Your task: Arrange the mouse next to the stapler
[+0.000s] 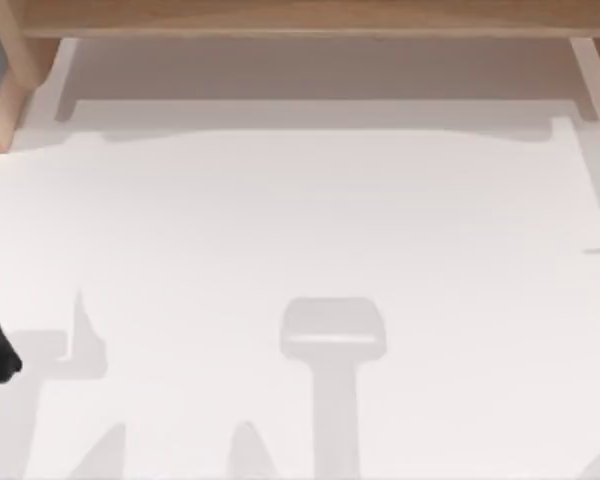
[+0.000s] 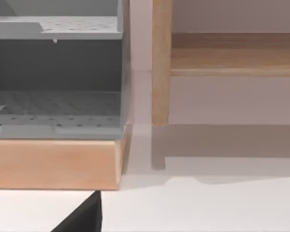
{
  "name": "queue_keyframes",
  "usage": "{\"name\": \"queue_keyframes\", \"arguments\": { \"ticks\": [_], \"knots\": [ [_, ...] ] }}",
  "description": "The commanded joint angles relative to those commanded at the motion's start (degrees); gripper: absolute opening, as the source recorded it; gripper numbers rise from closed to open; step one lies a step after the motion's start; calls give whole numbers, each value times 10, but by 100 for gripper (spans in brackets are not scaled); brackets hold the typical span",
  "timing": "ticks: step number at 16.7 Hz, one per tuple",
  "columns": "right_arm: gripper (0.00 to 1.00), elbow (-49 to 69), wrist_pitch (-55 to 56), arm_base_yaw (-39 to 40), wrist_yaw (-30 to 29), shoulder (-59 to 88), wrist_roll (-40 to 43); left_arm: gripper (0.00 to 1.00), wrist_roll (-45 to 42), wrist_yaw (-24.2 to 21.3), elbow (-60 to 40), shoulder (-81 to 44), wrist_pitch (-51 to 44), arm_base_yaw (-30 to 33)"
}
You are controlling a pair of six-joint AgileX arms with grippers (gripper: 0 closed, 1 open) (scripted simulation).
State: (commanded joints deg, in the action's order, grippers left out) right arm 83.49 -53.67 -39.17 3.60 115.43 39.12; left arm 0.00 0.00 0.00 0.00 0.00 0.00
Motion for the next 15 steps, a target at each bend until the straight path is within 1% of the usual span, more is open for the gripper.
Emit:
{"name": "queue_keyframes", "arguments": {
  "ticks": [15],
  "knots": [
    [0, -6, 12, 1, -2, 1, 3, 100, 0, 0, 0, 0, 0, 0]
  ]
}}
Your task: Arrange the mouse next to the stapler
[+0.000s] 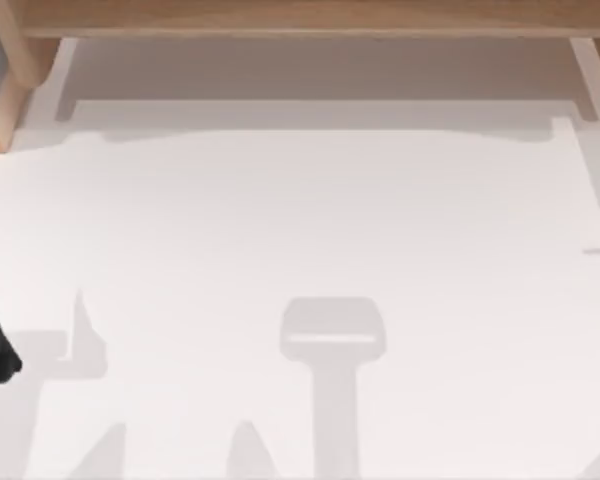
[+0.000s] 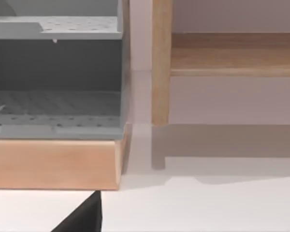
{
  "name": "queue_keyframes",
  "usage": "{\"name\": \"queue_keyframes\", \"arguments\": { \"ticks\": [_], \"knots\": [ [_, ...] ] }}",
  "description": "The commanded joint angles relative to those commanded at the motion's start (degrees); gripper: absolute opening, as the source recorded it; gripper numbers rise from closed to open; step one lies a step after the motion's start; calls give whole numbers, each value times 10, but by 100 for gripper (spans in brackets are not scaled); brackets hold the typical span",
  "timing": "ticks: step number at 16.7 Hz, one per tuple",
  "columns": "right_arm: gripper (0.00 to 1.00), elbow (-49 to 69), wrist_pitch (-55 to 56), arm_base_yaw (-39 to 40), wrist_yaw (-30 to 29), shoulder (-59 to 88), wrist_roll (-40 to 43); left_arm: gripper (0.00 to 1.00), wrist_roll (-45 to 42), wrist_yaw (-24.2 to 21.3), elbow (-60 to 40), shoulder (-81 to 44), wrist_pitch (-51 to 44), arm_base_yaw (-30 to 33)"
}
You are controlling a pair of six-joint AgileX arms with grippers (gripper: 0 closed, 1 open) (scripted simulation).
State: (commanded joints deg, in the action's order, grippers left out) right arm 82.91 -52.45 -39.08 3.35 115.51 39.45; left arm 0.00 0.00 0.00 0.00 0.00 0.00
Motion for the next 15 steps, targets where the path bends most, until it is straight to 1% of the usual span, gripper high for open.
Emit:
{"name": "queue_keyframes", "arguments": {
  "ticks": [10, 15],
  "knots": [
    [0, -10, 20, 3, 1, 14, -4, 100, 0, 0, 0, 0, 0, 0],
    [38, -10, 20, 3, 1, 14, -4, 100, 0, 0, 0, 0, 0, 0]
  ]
}}
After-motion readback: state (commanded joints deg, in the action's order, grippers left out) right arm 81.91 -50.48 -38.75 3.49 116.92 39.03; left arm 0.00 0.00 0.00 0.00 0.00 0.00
